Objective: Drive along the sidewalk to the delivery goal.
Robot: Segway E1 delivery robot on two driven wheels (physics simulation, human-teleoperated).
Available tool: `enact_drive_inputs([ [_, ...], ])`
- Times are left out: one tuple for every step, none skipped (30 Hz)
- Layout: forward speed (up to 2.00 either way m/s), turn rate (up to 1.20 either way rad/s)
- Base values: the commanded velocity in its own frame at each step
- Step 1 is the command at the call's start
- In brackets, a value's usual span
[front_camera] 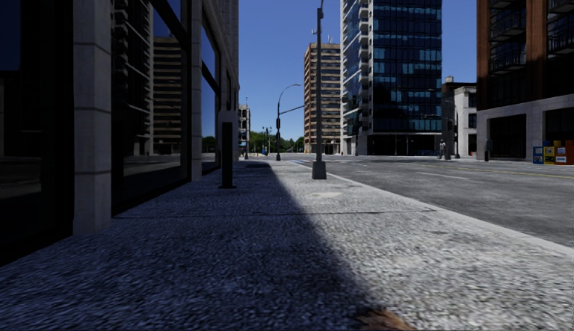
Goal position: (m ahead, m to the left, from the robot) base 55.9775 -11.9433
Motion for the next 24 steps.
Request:
enact_drive_inputs([
  [1.56,0.0],
  [1.56,0.0],
  [1.58,0.0],
  [1.66,0.0],
  [1.75,0.0],
  [1.85,0.0],
  [2.0,0.0],
  [2.0,0.0],
  [2.0,0.0],
  [2.0,0.0],
  [2.0,0.0],
  [2.0,0.0],
  [2.0,0.0],
  [2.0,0.0],
  [2.0,0.0],
  [2.0,0.0],
  [2.0,0.0],
  [2.0,0.0],
  [2.0,0.0],
  [2.0,0.0],
  [2.0,0.0],
  [2.0,0.0],
  [2.0,0.0],
  [2.0,0.0],
])
